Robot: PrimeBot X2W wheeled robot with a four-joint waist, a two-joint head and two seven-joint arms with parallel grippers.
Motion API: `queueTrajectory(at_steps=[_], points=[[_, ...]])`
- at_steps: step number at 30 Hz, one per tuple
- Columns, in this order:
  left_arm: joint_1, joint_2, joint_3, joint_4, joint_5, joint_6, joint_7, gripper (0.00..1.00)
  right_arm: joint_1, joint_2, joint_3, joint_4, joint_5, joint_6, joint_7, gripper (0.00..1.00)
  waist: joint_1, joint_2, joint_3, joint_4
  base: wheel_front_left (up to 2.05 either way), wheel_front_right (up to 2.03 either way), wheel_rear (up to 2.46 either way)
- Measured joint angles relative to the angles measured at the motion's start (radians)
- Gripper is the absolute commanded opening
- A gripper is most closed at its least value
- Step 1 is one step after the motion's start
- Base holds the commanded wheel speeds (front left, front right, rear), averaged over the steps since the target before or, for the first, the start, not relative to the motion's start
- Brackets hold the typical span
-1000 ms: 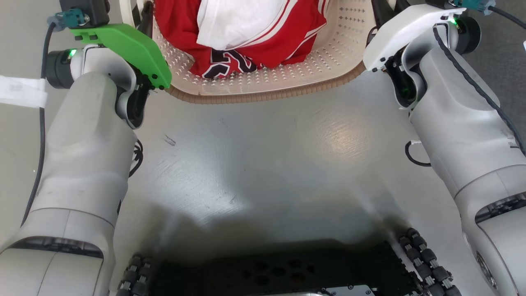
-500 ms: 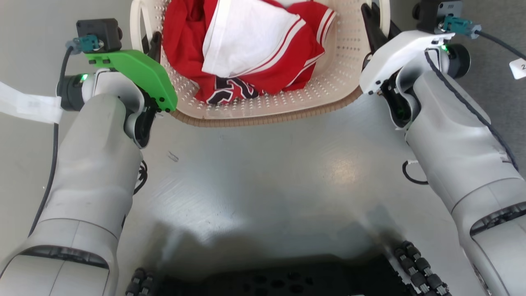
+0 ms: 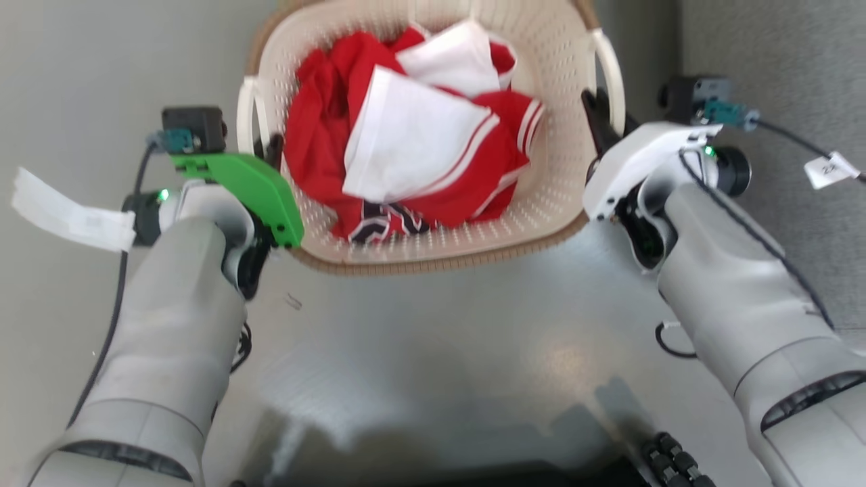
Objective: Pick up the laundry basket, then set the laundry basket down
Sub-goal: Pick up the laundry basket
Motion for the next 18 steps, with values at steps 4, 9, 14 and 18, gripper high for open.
queueTrajectory(at_steps=[4, 9, 14, 18], points=[[0.034, 0.0, -0.023, 0.012, -0.021, 0.0, 0.02, 0.0, 0.032, 0.004, 0.024, 0.019, 0.009, 0.0, 0.001, 0.0, 0.0, 0.0, -0.049, -0.003, 0.0, 0.0, 0.0], [0.074, -0.002, -0.033, 0.036, -0.044, 0.0, 0.052, 0.0, 0.073, 0.008, 0.052, 0.039, 0.035, 0.001, 0.032, 0.0, 0.0, 0.0, -0.112, -0.008, 0.0, 0.0, 0.0], [0.107, -0.002, -0.038, 0.056, -0.057, 0.0, 0.08, 0.0, 0.104, 0.013, 0.075, 0.05, 0.058, 0.002, 0.068, 0.0, 0.0, 0.0, -0.176, -0.014, 0.0, 0.0, 0.0], [0.13, -0.004, -0.045, 0.069, -0.078, 0.0, 0.108, 0.0, 0.126, 0.014, 0.09, 0.056, 0.071, 0.003, 0.1, 0.0, 0.0, 0.0, -0.228, -0.02, 0.0, 0.0, 0.0]])
